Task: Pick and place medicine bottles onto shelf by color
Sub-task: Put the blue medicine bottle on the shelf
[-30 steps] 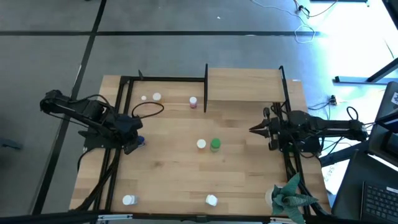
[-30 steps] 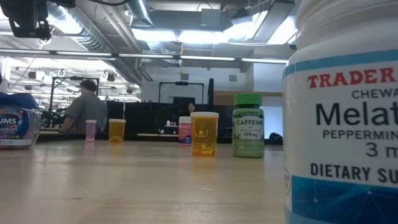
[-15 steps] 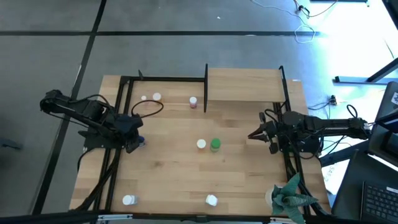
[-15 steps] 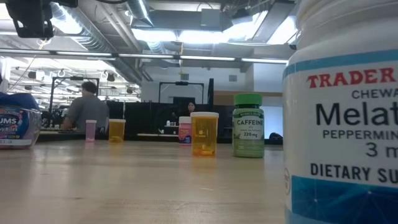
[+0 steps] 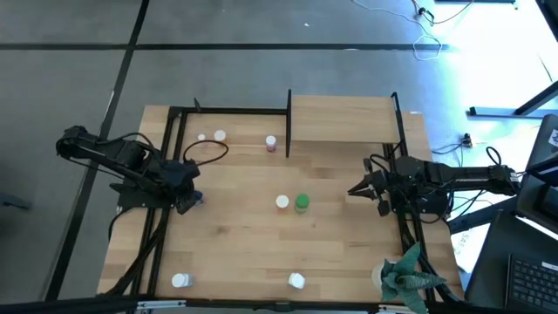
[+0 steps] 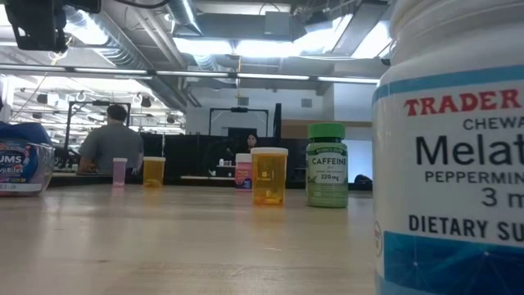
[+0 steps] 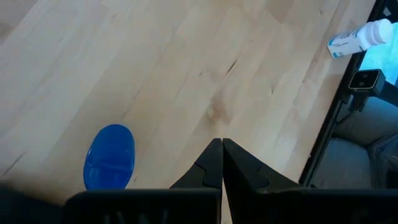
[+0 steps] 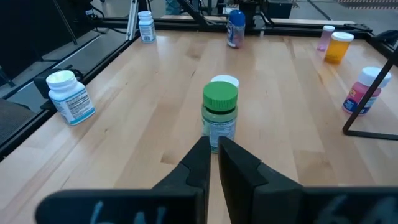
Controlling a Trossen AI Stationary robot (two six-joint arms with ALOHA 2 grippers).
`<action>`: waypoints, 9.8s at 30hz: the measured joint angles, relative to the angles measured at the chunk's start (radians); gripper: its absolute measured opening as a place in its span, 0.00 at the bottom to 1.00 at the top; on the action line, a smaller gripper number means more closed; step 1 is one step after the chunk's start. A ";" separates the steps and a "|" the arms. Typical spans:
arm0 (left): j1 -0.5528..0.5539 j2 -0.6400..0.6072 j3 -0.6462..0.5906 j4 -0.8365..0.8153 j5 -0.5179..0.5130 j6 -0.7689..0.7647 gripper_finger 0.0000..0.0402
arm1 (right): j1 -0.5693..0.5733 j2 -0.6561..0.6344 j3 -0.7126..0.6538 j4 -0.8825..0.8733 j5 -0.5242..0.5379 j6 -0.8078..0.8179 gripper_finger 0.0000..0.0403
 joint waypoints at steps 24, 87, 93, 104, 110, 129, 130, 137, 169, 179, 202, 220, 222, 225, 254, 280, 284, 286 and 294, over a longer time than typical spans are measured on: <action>0.000 0.033 -0.001 -0.096 0.000 -0.082 0.00 | 0.000 0.000 0.000 -0.006 -0.026 0.009 0.09; 0.058 0.117 -0.107 -0.090 -0.045 -0.024 0.80 | 0.000 0.000 0.000 -0.005 -0.026 0.009 0.09; 0.058 0.191 -0.119 -0.098 -0.044 0.014 0.80 | 0.000 0.000 0.000 -0.005 -0.026 0.009 0.09; 0.057 0.337 -0.119 -0.096 -0.020 0.029 0.80 | 0.000 0.000 0.000 -0.005 -0.026 0.010 0.09; 0.057 0.405 -0.119 -0.091 -0.017 0.056 0.80 | 0.000 0.000 0.000 -0.005 -0.026 0.008 0.09; 0.045 0.466 -0.119 -0.069 -0.152 0.100 0.80 | 0.000 0.000 0.000 -0.005 -0.026 0.009 0.09; 0.045 0.466 -0.119 -0.069 -0.159 0.101 0.80 | 0.000 0.000 0.000 -0.005 -0.026 0.010 0.09; 0.038 0.466 -0.119 -0.069 -0.117 0.100 0.80 | 0.000 0.000 0.000 -0.005 -0.026 0.007 0.09; 0.041 0.465 -0.129 -0.019 -0.100 -0.031 0.42 | 0.000 0.000 0.000 -0.005 -0.026 0.008 0.09; 0.048 0.466 0.200 -0.013 -0.217 0.040 0.42 | 0.000 0.000 0.000 -0.005 -0.026 0.008 0.09; 0.137 0.723 0.694 0.110 -0.348 0.531 0.42 | 0.000 0.000 0.001 0.018 -0.026 0.010 0.09; 0.140 0.856 0.739 0.224 -0.309 0.604 0.42 | 0.000 0.000 0.001 0.094 -0.015 0.312 0.09; 0.139 0.851 0.739 0.226 -0.309 0.604 0.42 | 0.000 0.000 0.001 0.103 -0.015 0.296 0.11; 0.140 0.851 0.739 0.227 -0.309 0.604 0.42 | 0.000 0.000 0.001 0.128 -0.014 0.292 0.17; 0.140 0.851 0.739 0.252 -0.298 0.648 0.42 | 0.000 0.140 0.000 0.414 0.194 0.002 0.61; 0.137 0.851 0.739 0.273 -0.330 0.732 0.42 | 0.024 0.868 0.611 0.294 0.130 -0.067 0.60; 0.135 0.851 0.739 0.272 -0.330 0.736 0.42 | 0.024 0.965 0.707 0.235 0.130 -0.067 0.60; 0.135 0.851 0.739 0.271 -0.330 0.736 0.42 | 0.024 1.004 0.754 0.206 0.130 -0.066 0.60; 0.105 0.851 0.738 0.271 -0.374 0.756 0.42 | 0.024 1.115 0.891 0.110 0.096 -0.033 0.60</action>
